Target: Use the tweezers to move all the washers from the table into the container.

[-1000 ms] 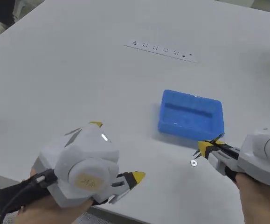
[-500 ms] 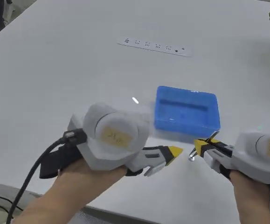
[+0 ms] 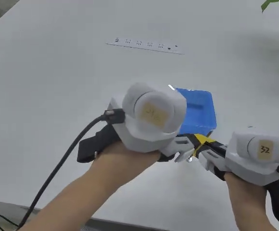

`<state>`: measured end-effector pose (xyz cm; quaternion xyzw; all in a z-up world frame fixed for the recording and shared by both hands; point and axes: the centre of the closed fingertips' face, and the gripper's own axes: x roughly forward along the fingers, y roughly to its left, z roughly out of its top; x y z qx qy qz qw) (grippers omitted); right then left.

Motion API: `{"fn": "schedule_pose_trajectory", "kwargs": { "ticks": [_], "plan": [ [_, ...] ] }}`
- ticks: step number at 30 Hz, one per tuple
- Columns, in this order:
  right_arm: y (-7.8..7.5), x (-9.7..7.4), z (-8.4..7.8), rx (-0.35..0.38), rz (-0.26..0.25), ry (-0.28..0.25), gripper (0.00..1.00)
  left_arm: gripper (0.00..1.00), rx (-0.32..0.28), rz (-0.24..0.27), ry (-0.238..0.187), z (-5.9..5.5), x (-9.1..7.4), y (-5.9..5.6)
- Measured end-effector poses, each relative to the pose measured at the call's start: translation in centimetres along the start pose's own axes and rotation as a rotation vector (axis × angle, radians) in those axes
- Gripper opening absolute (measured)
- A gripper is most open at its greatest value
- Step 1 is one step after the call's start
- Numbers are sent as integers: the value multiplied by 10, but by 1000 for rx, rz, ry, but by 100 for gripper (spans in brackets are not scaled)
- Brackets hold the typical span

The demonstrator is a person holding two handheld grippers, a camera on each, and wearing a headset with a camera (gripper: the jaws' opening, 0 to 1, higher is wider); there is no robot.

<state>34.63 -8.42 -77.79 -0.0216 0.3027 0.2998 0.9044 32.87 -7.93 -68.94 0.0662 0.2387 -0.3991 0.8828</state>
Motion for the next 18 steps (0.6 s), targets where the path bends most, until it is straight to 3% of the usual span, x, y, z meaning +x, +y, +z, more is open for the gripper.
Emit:
{"fn": "schedule_pose_trajectory", "kwargs": {
  "ticks": [4,9,11,15,18],
  "plan": [
    [2,1,0,-29,-8,-4,3,27,21,-43,21,-2,18,-9],
    [2,1,1,-35,-8,-9,3,21,56,-83,72,-13,35,-12],
    [2,1,1,-31,-9,-12,3,21,62,-92,78,-15,36,-12],
    [3,1,1,-50,-4,-14,3,2,80,-98,89,-17,34,-10],
    [4,1,1,-63,-2,-16,3,0,96,-108,86,-17,35,-10]
  ]
}}
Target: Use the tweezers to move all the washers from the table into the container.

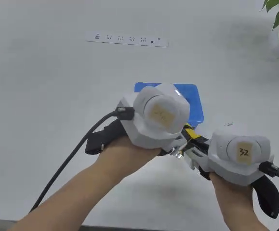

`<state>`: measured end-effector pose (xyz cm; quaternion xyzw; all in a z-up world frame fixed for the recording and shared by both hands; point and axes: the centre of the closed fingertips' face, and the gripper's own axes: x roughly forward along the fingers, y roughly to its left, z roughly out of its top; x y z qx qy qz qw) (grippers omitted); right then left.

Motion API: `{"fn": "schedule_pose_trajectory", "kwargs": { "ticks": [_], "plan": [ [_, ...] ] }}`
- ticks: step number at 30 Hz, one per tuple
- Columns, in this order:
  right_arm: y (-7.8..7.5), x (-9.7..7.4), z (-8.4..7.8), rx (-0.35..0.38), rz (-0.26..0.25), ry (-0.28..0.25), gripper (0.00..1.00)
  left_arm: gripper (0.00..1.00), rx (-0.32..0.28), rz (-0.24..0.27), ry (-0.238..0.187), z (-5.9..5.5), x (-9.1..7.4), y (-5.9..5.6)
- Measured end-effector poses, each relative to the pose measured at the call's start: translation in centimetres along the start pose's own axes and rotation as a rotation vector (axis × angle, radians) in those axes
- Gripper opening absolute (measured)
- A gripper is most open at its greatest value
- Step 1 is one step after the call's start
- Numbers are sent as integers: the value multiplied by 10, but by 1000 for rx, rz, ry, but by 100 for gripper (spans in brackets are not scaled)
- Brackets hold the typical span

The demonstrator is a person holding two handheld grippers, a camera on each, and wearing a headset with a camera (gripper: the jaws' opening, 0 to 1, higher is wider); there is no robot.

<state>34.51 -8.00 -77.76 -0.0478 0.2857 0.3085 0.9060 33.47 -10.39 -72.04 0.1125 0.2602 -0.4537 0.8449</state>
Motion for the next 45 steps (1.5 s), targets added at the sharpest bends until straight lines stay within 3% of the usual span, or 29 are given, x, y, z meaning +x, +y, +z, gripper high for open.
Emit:
{"fn": "schedule_pose_trajectory", "kwargs": {
  "ticks": [4,6,8,12,14,19,25,33,39,43,45],
  "plan": [
    [2,-1,-2,-10,14,-1,3,0,0,-25,0,-1,-3,-2],
    [5,-1,-2,-53,31,5,3,0,53,-20,2,-3,-6,-3],
    [8,-1,-4,-111,64,23,4,0,71,-34,1,-5,-9,-5],
    [15,-4,-11,-153,129,53,6,0,55,-40,3,-10,-16,-2],
    [13,-5,-16,-188,139,73,6,0,38,-39,4,-12,-19,0],
    [15,-8,-18,-191,170,82,6,0,39,-45,9,-16,-23,-2],
    [20,-6,-14,-320,198,106,7,0,42,-49,8,-17,-23,-5],
    [22,-7,-16,-361,230,118,7,0,48,-50,12,-21,-26,-7],
    [20,-9,-17,-368,223,129,5,0,65,-58,7,-19,-23,-12],
    [20,-13,-18,-306,230,131,5,0,67,-67,8,-17,-23,-14],
    [20,-18,-16,-315,222,122,5,0,71,-70,5,-13,-26,-17]
  ]
}}
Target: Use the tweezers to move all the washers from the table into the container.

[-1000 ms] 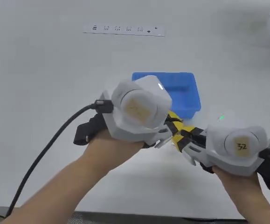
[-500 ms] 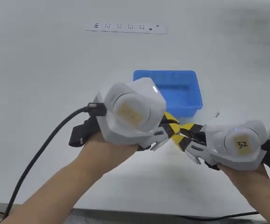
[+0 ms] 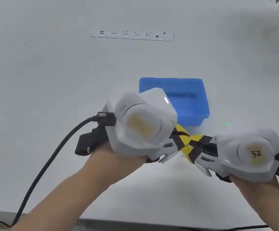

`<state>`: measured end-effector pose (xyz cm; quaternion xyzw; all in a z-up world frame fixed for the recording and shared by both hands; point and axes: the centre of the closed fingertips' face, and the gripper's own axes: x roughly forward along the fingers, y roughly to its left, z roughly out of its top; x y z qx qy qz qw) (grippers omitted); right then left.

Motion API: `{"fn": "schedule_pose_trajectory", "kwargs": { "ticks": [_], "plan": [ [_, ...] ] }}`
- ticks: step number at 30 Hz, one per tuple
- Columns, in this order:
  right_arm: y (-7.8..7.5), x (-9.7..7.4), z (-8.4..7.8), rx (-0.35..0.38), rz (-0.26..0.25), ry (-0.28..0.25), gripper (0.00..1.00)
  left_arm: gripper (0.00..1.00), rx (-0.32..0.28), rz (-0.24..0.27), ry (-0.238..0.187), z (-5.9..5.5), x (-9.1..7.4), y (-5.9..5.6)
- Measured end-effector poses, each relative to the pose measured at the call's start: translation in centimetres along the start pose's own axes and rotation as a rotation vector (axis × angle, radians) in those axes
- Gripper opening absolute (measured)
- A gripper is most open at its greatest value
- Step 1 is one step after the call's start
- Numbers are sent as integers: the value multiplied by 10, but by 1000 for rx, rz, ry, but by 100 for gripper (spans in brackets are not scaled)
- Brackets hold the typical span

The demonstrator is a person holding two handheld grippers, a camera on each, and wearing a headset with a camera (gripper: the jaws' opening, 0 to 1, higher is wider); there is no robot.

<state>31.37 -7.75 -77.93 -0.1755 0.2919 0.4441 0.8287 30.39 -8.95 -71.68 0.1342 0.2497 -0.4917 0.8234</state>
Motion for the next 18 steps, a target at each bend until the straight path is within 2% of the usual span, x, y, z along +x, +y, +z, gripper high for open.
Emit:
{"fn": "schedule_pose_trajectory", "kwargs": {
  "ticks": [4,8,18],
  "plan": [
    [-1,-8,8,-32,-18,-7,5,0,22,1,-14,10,-4,-4],
    [-6,-18,21,-74,-43,-22,5,0,69,4,-33,25,-11,-5],
    [-26,-34,62,-111,-105,-104,5,0,177,41,-77,64,-25,8]
  ]
}}
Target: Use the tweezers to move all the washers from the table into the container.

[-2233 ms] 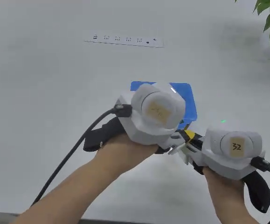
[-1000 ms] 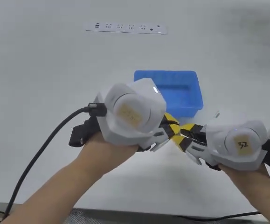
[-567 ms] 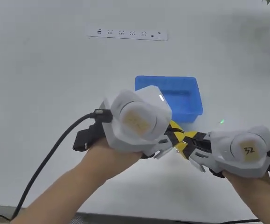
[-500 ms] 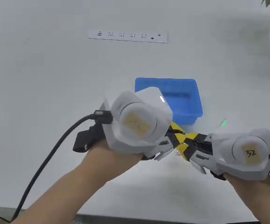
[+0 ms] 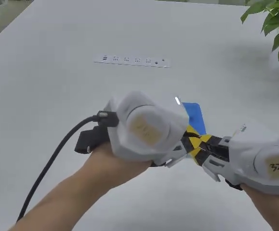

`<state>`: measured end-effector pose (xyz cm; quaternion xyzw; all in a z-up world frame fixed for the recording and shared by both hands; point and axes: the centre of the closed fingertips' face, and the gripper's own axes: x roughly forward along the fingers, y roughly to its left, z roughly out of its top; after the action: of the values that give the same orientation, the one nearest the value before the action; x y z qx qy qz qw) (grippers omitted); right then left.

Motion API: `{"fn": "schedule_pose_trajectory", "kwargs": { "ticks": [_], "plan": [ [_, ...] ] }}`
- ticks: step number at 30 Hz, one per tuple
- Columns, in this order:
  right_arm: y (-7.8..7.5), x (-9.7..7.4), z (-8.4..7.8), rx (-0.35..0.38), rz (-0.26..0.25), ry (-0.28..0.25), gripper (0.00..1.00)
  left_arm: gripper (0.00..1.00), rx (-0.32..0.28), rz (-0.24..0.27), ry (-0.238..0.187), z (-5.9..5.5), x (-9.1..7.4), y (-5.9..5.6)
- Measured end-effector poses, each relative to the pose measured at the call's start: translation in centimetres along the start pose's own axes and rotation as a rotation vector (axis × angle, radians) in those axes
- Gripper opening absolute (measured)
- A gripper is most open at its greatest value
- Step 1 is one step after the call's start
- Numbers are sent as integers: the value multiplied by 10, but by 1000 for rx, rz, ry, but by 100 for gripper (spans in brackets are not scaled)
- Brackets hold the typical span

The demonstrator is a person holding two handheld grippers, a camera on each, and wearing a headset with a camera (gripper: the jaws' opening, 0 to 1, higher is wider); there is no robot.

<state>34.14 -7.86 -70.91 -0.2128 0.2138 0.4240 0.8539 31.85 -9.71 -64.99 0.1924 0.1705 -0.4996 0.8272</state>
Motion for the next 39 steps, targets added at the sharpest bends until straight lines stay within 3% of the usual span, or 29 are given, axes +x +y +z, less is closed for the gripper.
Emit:
{"fn": "schedule_pose_trajectory", "kwargs": {
  "ticks": [3,7,15,18,23,29,34,39],
  "plan": [
    [-10,1,9,-15,-23,-17,5,0,38,11,-7,7,1,7],
    [-22,9,13,-20,-48,-26,5,0,62,27,-14,8,6,21],
    [-38,34,-1,30,-65,-4,4,0,43,40,2,-7,29,43],
    [-43,45,-10,87,-70,5,4,0,53,40,13,-15,38,48],
    [-45,58,-21,110,-66,29,4,0,65,31,48,-28,53,53],
    [-48,57,-24,121,-72,42,4,0,43,23,50,-28,54,54],
    [-45,44,-11,99,-85,14,5,0,49,15,35,-16,40,49],
    [-36,24,2,63,-87,-15,7,0,75,0,-6,-3,22,36]
  ]
}}
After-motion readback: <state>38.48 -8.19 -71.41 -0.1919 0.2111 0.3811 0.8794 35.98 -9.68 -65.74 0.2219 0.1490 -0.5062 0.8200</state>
